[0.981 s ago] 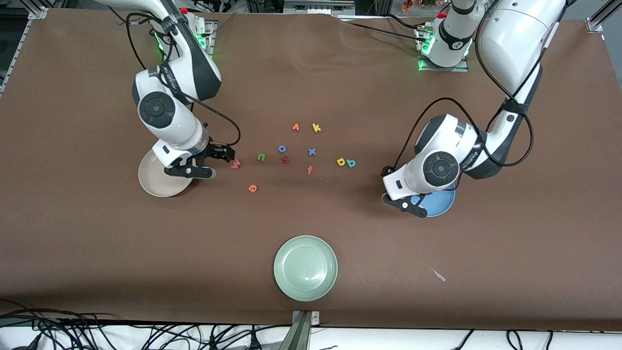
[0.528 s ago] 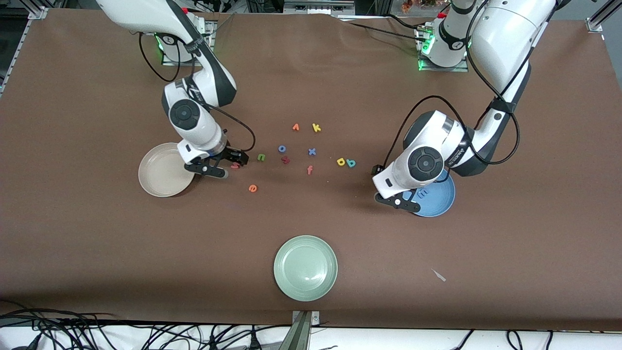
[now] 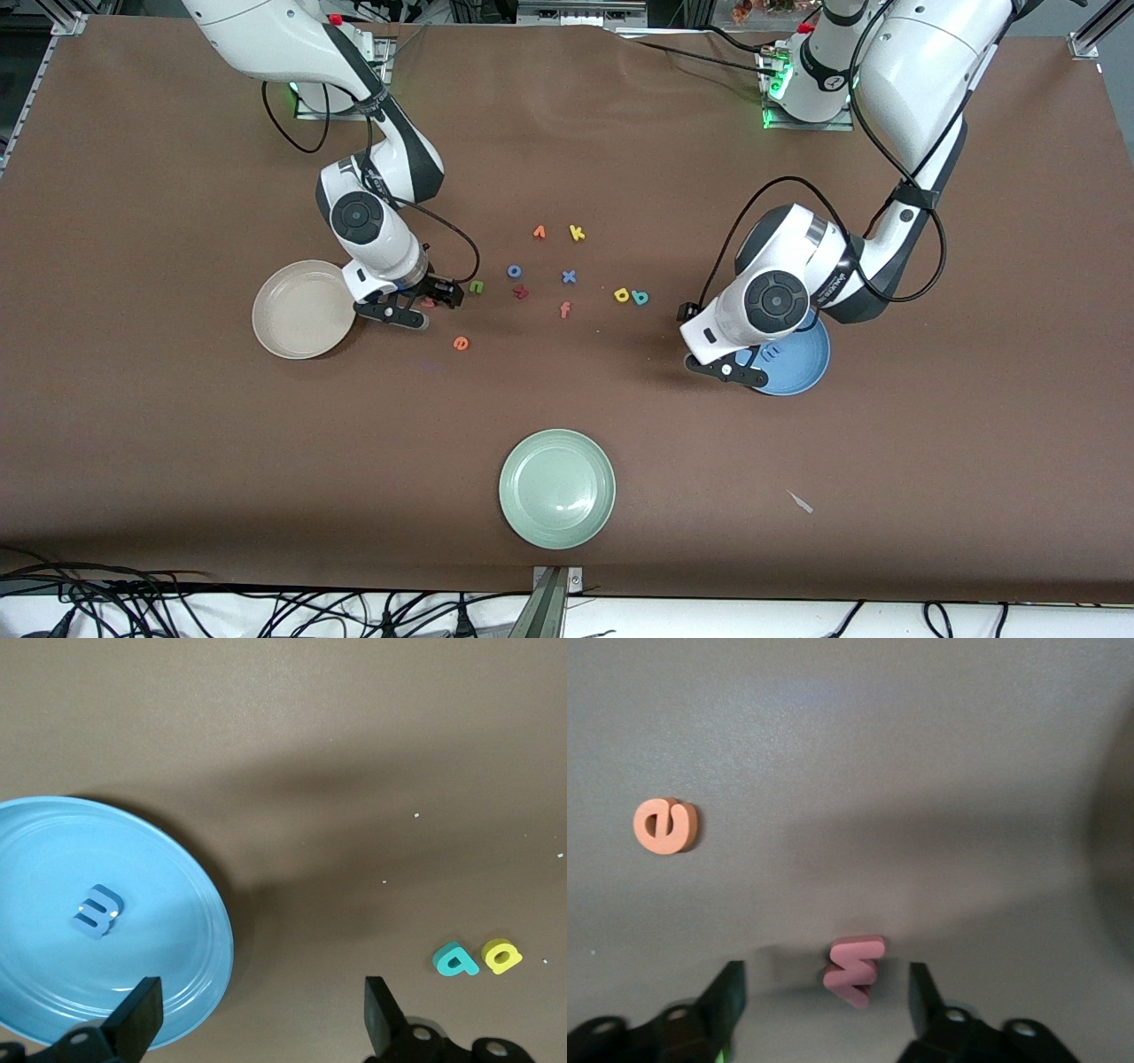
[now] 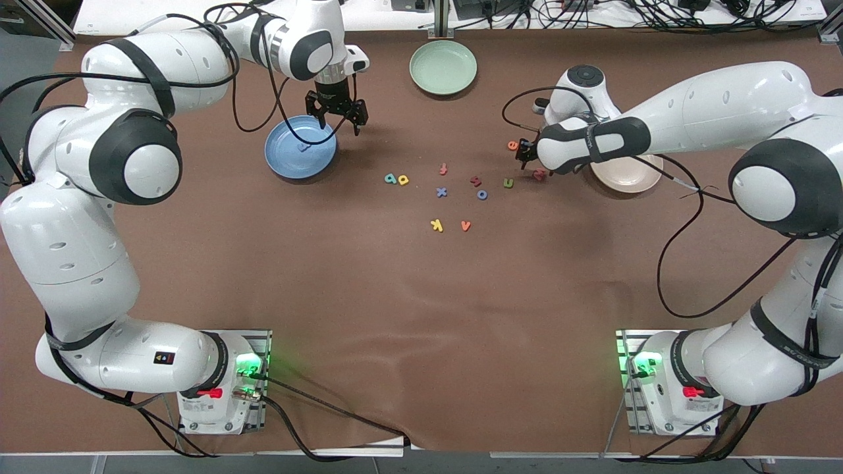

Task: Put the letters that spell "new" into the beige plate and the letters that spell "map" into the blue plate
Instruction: 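Carry the pink m onto the cream plate and open the right gripper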

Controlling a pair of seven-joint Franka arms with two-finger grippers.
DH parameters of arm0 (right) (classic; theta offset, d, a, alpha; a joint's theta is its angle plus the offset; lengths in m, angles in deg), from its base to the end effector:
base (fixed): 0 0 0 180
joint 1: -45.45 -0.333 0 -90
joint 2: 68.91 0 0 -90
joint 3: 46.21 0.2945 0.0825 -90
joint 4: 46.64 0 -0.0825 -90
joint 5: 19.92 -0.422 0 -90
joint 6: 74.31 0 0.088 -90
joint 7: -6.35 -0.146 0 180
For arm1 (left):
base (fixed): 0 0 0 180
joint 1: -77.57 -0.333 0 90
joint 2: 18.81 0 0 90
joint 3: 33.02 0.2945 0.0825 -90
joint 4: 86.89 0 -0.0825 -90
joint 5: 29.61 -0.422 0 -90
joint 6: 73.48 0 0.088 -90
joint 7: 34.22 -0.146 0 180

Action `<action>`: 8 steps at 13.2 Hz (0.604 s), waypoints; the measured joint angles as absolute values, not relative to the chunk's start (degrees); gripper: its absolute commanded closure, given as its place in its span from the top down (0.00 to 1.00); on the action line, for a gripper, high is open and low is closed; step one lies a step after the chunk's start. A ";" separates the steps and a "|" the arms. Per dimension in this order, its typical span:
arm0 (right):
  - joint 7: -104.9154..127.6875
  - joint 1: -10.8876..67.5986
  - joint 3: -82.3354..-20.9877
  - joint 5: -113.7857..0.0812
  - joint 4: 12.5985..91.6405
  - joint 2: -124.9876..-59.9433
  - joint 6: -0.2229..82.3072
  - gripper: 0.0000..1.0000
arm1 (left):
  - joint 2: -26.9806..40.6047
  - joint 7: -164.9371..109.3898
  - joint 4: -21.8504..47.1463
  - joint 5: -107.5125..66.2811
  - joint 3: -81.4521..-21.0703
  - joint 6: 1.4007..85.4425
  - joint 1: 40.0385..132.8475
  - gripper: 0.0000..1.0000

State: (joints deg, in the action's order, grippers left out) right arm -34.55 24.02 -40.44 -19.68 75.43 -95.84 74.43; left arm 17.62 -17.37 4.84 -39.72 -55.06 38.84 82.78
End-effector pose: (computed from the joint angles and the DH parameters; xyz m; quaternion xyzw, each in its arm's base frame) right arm 0.5164 0.2705 0.0940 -0.9922 0.1228 0.0130 0.0174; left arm 0.6146 -0.2808 0.1857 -0.9866 0.1114 0.1189 0.0067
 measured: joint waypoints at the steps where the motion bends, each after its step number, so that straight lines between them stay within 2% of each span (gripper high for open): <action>1: -34.56 24.02 -40.44 -19.68 75.43 -96.12 74.80 0.65 | 17.62 -17.35 4.84 -39.72 -55.05 38.84 82.73 1.00; 4: -34.63 24.04 -40.46 -19.69 75.43 -96.93 75.30 0.55 | 17.62 -17.35 4.84 -39.71 -55.06 38.83 82.56 1.00; 8: -34.66 24.07 -40.53 -19.69 75.43 -96.98 75.33 0.29 | 17.62 -17.35 4.82 -39.72 -55.11 38.84 82.65 1.00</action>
State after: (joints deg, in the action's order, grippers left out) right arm -34.66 24.07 -40.53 -19.69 75.43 -96.98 75.33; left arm 17.62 -17.35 4.82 -39.72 -55.11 38.84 82.65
